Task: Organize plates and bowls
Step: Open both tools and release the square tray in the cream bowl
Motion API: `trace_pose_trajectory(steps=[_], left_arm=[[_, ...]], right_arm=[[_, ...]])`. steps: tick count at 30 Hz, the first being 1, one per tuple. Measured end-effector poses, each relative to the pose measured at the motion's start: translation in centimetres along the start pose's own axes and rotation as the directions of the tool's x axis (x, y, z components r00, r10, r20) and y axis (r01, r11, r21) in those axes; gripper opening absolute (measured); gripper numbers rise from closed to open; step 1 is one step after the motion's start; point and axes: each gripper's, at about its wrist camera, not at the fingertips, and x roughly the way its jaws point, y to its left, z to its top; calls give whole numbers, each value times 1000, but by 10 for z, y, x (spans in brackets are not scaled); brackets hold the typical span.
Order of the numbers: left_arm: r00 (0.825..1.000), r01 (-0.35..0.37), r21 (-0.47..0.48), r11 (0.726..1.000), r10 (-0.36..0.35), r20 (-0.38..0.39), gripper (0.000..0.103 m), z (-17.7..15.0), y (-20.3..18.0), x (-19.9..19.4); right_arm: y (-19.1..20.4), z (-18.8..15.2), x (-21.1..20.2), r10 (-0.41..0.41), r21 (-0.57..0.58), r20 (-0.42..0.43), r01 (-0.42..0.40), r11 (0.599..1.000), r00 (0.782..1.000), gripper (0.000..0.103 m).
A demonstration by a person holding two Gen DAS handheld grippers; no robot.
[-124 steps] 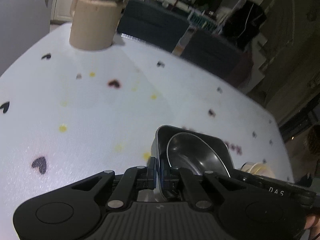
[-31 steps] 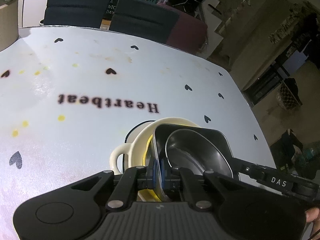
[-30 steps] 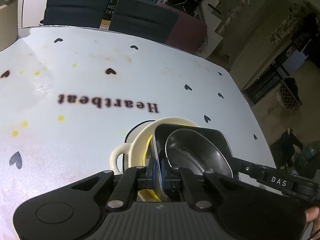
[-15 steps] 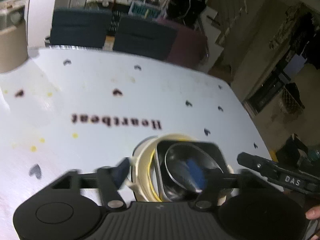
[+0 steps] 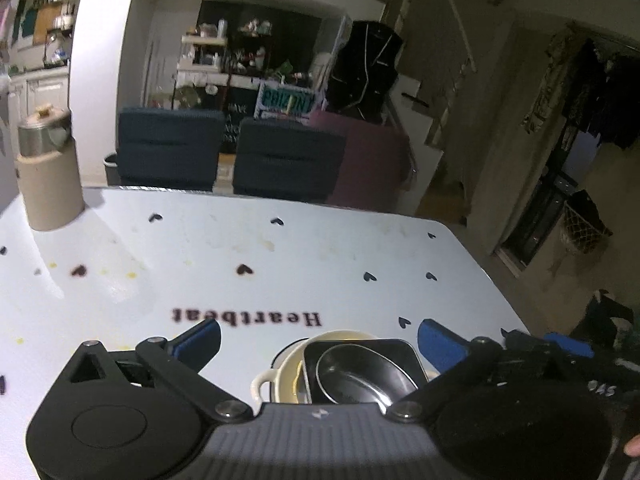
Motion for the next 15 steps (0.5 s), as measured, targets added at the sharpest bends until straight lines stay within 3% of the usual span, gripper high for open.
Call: trace_pose_trajectory(steps=[8, 15], left_arm=[[995, -66, 41, 997, 63, 82, 103, -23, -7, -32], [994, -54, 25, 998, 51, 100, 103, -49, -7, -44]], right_arm=[[-2, -16, -41, -18, -20, 114, 20, 1000, 993, 102], [-5, -33, -56, -29, -19, 112, 31, 999, 993, 102]])
